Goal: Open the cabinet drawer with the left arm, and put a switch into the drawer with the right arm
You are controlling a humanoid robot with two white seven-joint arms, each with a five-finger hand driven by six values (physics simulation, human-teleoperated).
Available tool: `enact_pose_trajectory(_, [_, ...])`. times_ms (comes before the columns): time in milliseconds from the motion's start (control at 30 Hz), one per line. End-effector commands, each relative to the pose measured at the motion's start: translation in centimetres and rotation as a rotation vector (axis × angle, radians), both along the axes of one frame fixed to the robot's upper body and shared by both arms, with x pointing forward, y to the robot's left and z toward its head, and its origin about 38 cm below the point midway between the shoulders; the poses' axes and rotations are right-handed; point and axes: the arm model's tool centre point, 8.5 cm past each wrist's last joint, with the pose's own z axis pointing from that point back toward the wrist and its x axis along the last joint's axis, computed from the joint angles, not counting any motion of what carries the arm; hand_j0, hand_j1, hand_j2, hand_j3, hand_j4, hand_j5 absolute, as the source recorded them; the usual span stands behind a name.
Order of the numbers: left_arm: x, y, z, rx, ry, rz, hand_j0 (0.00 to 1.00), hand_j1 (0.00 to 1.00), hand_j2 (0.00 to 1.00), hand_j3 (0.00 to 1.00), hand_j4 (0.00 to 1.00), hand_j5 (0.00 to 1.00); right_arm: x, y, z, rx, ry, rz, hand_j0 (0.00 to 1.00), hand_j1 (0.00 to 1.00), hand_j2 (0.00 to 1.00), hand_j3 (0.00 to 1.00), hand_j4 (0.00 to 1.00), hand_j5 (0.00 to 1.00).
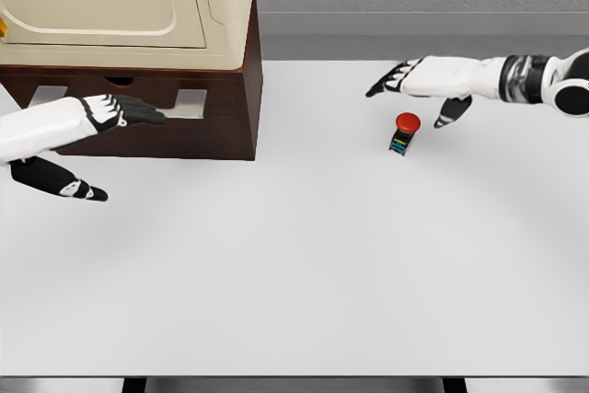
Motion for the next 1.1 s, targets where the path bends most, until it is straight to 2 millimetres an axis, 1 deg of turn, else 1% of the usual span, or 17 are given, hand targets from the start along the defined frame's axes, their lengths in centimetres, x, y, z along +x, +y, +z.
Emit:
enact_pose_trajectory(0, [0.2, 0.4, -0.1, -0.013, 0.013, 0.017, 1.0, 1.0, 1.0, 1.0, 1.0, 1.0, 0.0, 0.3, -0.6, -0.007, 0.013, 0.005, 1.0, 1.0, 1.0, 1.0, 1.0, 1.0])
enact_pose_trajectory(67, [0.4, 1.2, -0.8, -0.003, 0.032, 0.043, 1.0, 1.0, 1.0, 1.0, 1.0, 1.0, 0.1, 0.5, -1.3, -0.018, 0.024, 0.002, 1.0, 1.0, 1.0, 1.0, 1.0, 1.0])
enact_pose_trajectory(167, [1.1, 2.5, -1.1, -0.001, 0.036, 0.087, 1.0, 1.0, 1.0, 1.0, 1.0, 1.0, 0.3, 0.1, -1.7, -0.042, 0.041, -0.014, 1.0, 1.0, 1.0, 1.0, 1.0, 1.0])
enact_pose_trajectory(267, [1.1, 2.5, -0.9, -0.002, 0.03, 0.087, 1.0, 1.0, 1.0, 1.0, 1.0, 1.0, 0.1, 0.1, -2.2, -0.089, 0.079, -0.004, 1.0, 1.0, 1.0, 1.0, 1.0, 1.0])
enact_pose_trajectory(333, [1.3, 2.5, -1.1, -0.009, 0.035, 0.091, 1.0, 1.0, 1.0, 1.0, 1.0, 1.0, 0.0, 0.2, -2.4, -0.115, 0.097, 0.002, 1.0, 1.0, 1.0, 1.0, 1.0, 1.0])
enact_pose_trajectory(433, [1.9, 1.9, -2.4, -0.043, 0.048, 0.092, 1.0, 1.0, 1.0, 1.0, 1.0, 1.0, 0.0, 0.4, -2.4, -0.116, 0.098, 0.005, 1.0, 1.0, 1.0, 1.0, 1.0, 1.0])
enact_pose_trajectory(467, [1.9, 1.8, -2.5, -0.045, 0.049, 0.091, 1.0, 1.0, 1.0, 1.0, 1.0, 1.0, 0.0, 0.4, -2.4, -0.118, 0.099, 0.004, 1.0, 1.0, 1.0, 1.0, 1.0, 1.0])
enact_pose_trajectory(567, [2.3, 2.0, -2.9, -0.055, 0.053, 0.104, 1.0, 1.0, 1.0, 1.0, 1.0, 1.0, 0.0, 0.4, -2.4, -0.12, 0.101, 0.005, 1.0, 1.0, 1.0, 1.0, 1.0, 1.0])
enact_pose_trajectory(700, [2.7, 3.1, -3.2, -0.054, 0.063, 0.142, 1.0, 1.0, 1.0, 1.0, 1.0, 1.0, 0.0, 0.4, -2.3, -0.119, 0.1, 0.005, 1.0, 1.0, 1.0, 1.0, 1.0, 1.0])
enact_pose_trajectory(800, [2.8, 3.5, -3.5, -0.05, 0.07, 0.153, 1.0, 1.0, 1.0, 1.0, 1.0, 1.0, 0.1, 0.5, -2.3, -0.12, 0.099, 0.006, 1.0, 1.0, 1.0, 1.0, 1.0, 1.0])
enact_pose_trajectory(967, [3.0, 2.3, -4.1, -0.079, 0.073, 0.133, 1.0, 1.0, 1.0, 1.0, 1.0, 1.0, 0.1, 1.0, -2.4, -0.115, 0.1, 0.015, 1.0, 1.0, 1.0, 1.0, 1.0, 1.0])
enact_pose_trajectory(1067, [3.1, 2.3, -4.0, -0.083, 0.069, 0.133, 1.0, 1.0, 1.0, 1.0, 1.0, 1.0, 0.1, 1.0, -2.4, -0.12, 0.104, 0.016, 1.0, 1.0, 1.0, 1.0, 1.0, 1.0])
